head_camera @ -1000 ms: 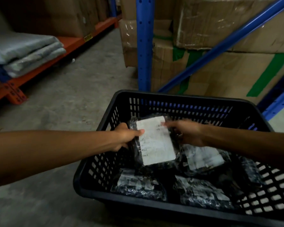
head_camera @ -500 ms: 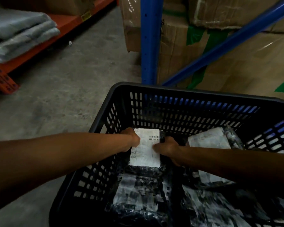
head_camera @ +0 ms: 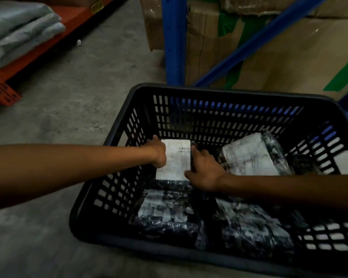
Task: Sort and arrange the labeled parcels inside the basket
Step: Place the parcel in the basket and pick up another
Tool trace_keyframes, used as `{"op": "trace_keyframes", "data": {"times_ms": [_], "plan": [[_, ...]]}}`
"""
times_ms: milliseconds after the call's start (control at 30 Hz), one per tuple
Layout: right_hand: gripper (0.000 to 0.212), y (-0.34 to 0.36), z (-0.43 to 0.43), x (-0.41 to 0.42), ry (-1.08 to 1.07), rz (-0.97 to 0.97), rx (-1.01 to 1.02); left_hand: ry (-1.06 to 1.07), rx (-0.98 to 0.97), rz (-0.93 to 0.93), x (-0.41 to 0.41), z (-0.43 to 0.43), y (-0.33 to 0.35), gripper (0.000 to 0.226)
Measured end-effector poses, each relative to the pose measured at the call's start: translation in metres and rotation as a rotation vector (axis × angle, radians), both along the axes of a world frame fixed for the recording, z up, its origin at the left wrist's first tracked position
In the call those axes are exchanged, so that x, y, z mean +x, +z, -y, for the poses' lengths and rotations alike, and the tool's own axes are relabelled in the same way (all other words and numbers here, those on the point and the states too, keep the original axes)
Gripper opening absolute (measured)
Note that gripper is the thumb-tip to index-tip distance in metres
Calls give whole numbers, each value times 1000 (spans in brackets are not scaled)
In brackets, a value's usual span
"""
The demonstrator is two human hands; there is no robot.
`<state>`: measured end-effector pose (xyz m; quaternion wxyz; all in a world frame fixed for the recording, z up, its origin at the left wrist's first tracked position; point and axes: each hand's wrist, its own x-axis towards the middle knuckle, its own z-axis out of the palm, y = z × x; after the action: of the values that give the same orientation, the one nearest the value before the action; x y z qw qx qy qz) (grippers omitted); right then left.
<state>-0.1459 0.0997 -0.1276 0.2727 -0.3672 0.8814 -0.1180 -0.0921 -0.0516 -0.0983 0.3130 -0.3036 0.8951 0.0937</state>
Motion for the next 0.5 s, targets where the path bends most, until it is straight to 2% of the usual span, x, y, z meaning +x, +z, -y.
{"op": "trace_keyframes", "data": {"times_ms": [67,100,167,233,333,433,500], "plan": [[87,16,-20,17,290,-90,-18,-207,-37,38,19,-8,19,67],[88,23,-30,23,429,-111,-8,-293,-28,83,31,-13,31,58],[94,35,-45,32,688,-112,60,-423,21,249,58,-23,43,42],[98,40,-54,39,856,-90,120,-491,79,398,82,-30,50,63],[83,35,-56,51,946,-120,114,-500,142,391,96,-31,47,57],[69,23,-56,57,938,-160,80,-541,123,339,102,-31,43,52],[63,21,-58,55,914,-110,60,-537,111,340,106,-34,38,43]]}}
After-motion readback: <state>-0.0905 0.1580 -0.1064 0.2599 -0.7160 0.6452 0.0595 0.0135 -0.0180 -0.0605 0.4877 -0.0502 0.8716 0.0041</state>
